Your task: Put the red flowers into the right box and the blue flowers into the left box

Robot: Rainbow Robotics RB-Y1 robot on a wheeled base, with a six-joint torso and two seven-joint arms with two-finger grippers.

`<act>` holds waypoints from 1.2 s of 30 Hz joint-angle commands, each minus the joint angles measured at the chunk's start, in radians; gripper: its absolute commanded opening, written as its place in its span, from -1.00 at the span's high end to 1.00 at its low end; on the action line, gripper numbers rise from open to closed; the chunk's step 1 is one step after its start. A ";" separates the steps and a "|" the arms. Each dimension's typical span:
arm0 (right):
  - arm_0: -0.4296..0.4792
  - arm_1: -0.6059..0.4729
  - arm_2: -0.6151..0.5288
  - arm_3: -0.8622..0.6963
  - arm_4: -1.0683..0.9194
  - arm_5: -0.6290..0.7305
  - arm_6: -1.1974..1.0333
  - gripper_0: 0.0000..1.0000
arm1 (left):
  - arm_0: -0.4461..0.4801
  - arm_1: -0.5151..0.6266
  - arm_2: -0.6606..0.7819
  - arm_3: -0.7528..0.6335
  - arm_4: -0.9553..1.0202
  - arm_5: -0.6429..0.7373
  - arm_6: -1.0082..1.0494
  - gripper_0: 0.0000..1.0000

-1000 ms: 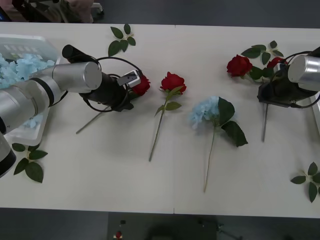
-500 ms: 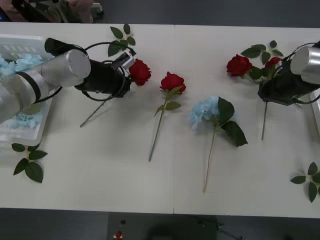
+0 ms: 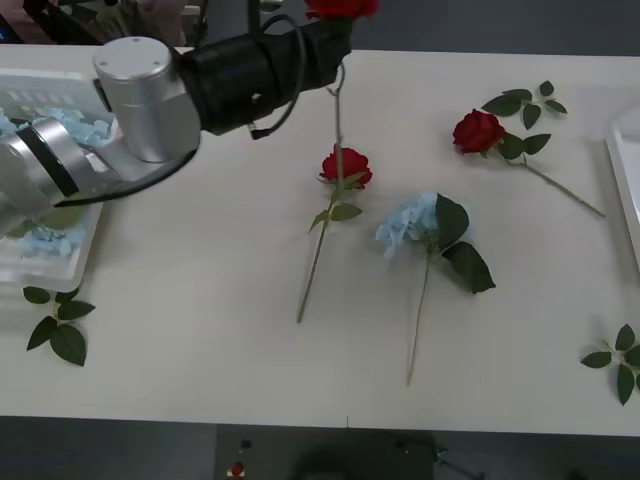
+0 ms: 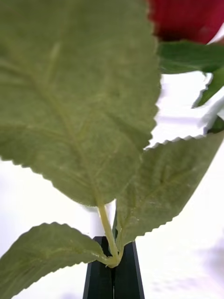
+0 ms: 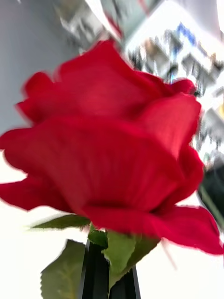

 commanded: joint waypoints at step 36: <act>0.355 -0.055 -0.034 0.039 0.074 -0.531 0.055 -0.47 | 0.030 -0.147 0.145 -0.126 -0.313 -0.095 -0.103 1.00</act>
